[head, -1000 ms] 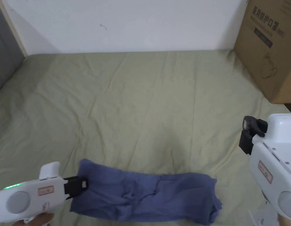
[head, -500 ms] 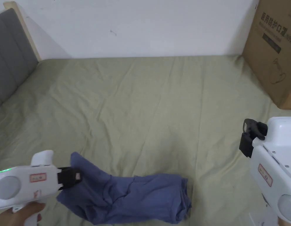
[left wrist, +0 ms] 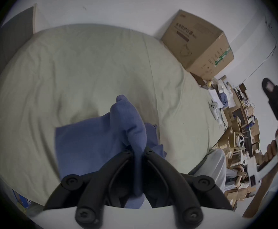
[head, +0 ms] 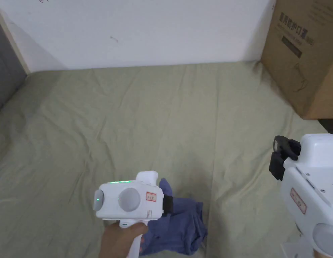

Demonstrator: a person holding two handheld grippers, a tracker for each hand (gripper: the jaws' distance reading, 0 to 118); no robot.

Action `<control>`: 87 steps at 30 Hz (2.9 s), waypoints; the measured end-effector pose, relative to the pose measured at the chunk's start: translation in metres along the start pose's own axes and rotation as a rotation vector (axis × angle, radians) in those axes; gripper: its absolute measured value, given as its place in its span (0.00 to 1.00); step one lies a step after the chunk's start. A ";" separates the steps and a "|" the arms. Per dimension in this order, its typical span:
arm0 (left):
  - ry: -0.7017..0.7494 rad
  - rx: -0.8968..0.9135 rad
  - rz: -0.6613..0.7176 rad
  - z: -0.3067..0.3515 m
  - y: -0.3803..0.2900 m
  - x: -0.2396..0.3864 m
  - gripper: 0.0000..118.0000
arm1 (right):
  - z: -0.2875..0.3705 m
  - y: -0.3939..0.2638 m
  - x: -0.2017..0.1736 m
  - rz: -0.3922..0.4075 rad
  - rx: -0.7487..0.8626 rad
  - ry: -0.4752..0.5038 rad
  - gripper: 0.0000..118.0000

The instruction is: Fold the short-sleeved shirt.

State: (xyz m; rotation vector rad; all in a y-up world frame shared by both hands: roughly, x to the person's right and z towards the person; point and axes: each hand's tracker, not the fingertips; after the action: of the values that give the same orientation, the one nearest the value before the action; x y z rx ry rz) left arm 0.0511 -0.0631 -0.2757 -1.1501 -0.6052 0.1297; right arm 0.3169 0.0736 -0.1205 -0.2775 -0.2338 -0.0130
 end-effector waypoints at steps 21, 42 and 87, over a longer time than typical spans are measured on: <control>-0.027 0.297 -0.076 0.044 -0.003 0.023 0.77 | 0.006 0.000 0.004 -0.011 -0.004 -0.018 0.00; 0.049 0.276 -0.173 -0.025 -0.071 0.003 0.00 | 0.001 -0.005 0.010 -0.007 -0.027 -0.006 0.00; 0.235 0.928 -0.222 0.202 -0.006 -0.035 0.00 | 0.036 0.033 -0.047 0.048 0.149 0.024 0.00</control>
State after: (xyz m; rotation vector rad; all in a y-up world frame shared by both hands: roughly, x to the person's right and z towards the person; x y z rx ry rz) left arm -0.0828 0.0846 -0.2293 -0.1905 -0.3800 0.0677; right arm 0.2641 0.1145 -0.1070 -0.1344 -0.2032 0.0484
